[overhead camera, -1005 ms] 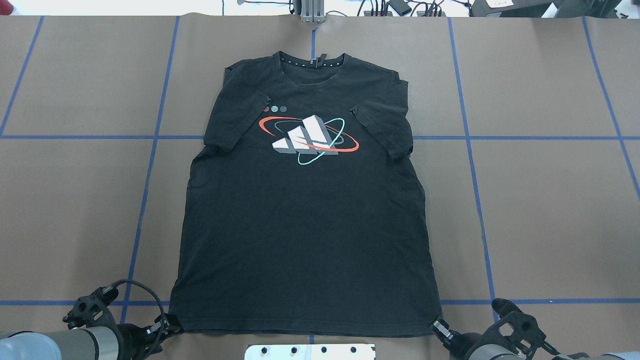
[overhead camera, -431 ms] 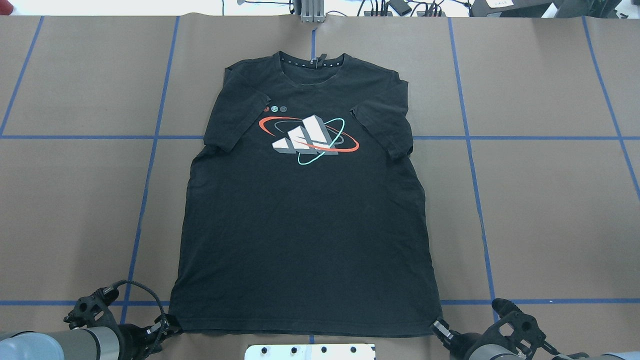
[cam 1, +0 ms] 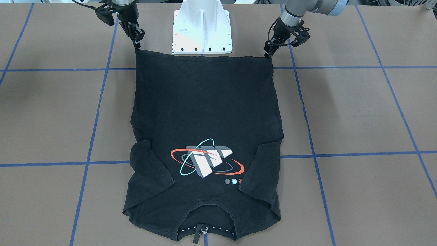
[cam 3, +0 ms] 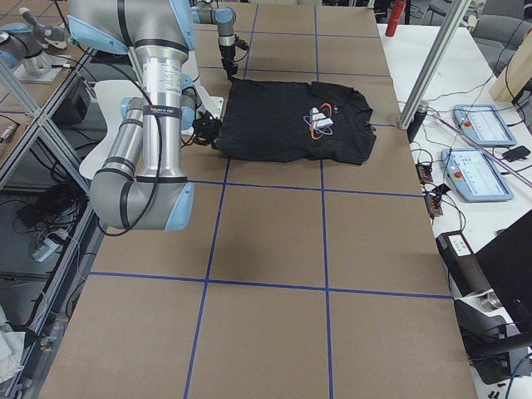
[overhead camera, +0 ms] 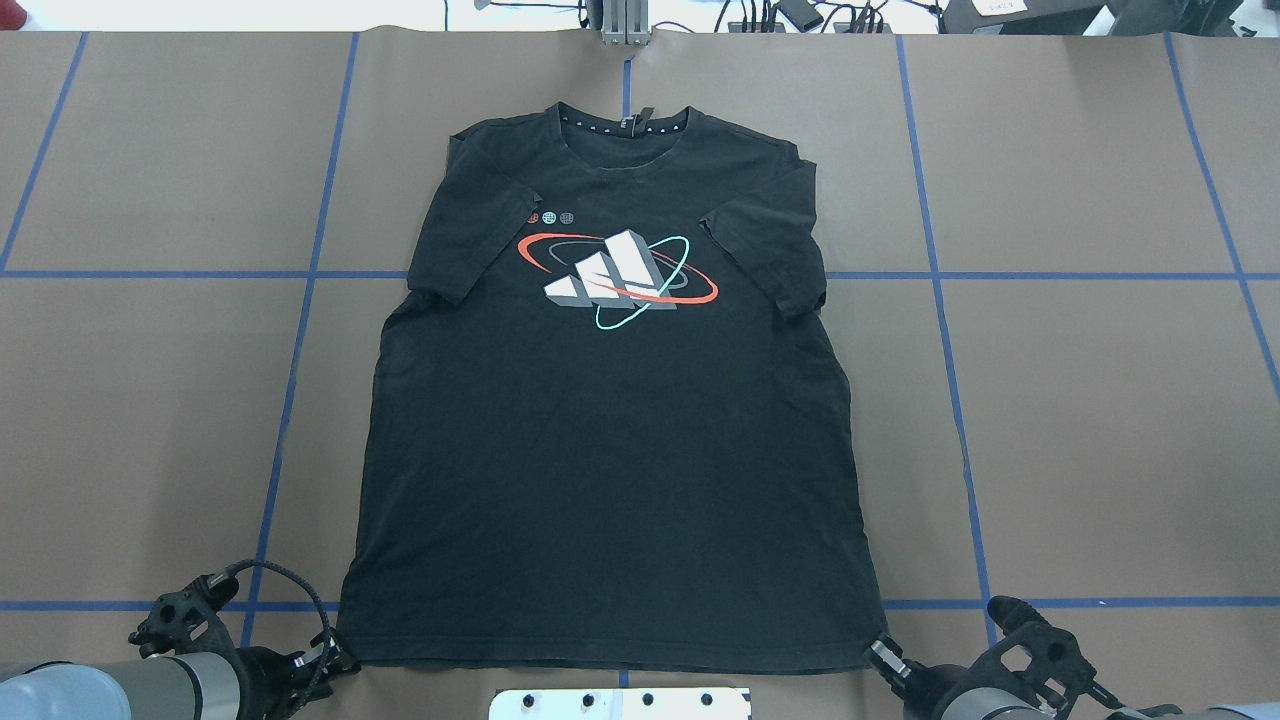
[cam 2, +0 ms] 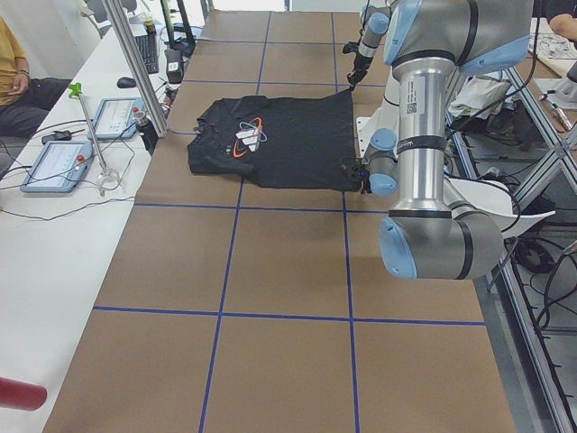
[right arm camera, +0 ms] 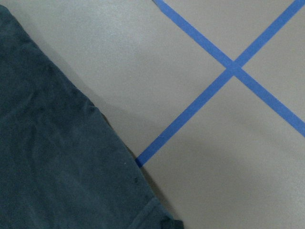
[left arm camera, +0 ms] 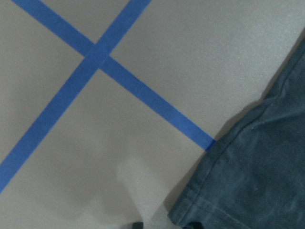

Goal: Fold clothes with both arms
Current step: 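Lower both grippers to the two hem corners nearest the robot and grasp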

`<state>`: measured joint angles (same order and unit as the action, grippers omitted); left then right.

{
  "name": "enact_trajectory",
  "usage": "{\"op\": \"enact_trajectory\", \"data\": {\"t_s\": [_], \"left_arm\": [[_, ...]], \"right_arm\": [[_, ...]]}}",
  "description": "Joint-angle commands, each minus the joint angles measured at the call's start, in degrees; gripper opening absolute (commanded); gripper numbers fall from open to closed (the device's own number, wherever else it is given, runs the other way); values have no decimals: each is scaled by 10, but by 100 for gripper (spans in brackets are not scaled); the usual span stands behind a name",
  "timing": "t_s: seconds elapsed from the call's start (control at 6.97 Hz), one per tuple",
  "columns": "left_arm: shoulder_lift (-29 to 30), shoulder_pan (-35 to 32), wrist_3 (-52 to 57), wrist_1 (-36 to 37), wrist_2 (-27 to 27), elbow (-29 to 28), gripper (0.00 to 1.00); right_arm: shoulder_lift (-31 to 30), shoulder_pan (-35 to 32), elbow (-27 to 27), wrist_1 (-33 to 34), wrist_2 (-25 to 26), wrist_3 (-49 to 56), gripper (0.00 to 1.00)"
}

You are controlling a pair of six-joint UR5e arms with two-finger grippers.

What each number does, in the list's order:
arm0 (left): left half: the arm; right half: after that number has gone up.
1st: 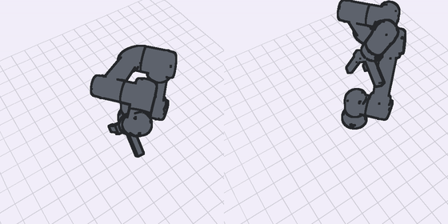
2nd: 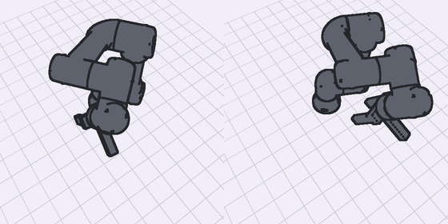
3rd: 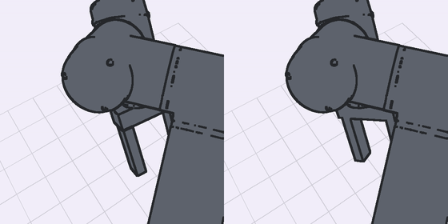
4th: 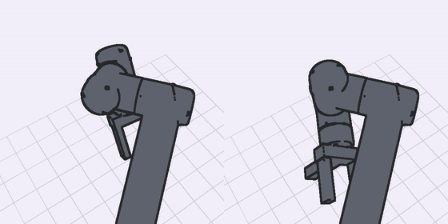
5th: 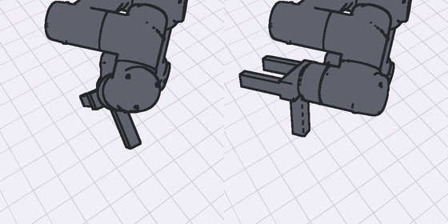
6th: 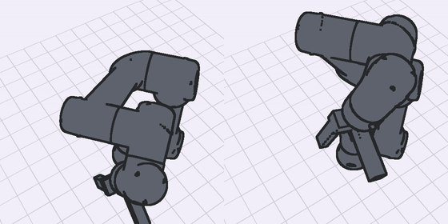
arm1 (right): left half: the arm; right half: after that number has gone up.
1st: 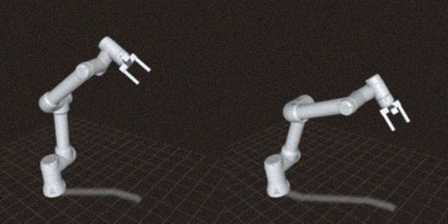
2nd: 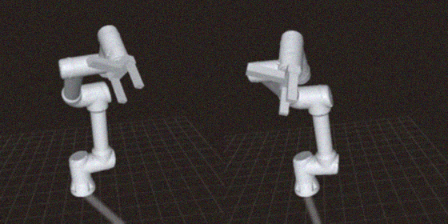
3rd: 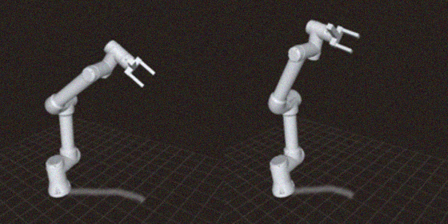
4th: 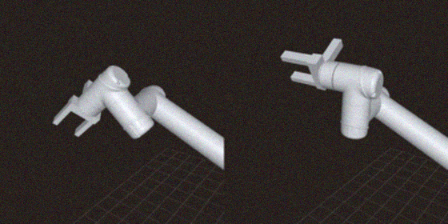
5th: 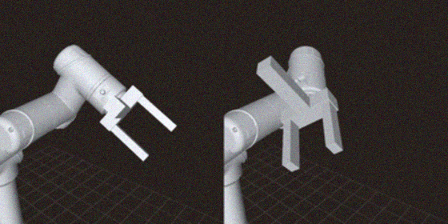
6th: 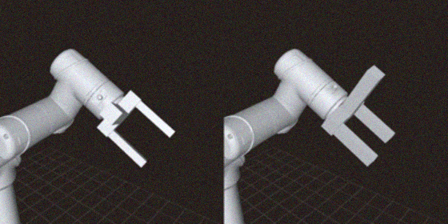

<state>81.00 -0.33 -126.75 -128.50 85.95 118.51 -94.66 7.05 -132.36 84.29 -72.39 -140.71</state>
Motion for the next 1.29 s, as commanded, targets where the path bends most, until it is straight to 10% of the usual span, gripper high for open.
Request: {"op": "enact_trajectory", "data": {"t_s": [0.0,1.15], "left_arm": [[-1,-5,1,0,1,3,4],[-17,-25,6,10,6,126,0]], "right_arm": [[-3,1,0,0,0,0,0],[-47,2,-43,-1,-15,2,0]]}}
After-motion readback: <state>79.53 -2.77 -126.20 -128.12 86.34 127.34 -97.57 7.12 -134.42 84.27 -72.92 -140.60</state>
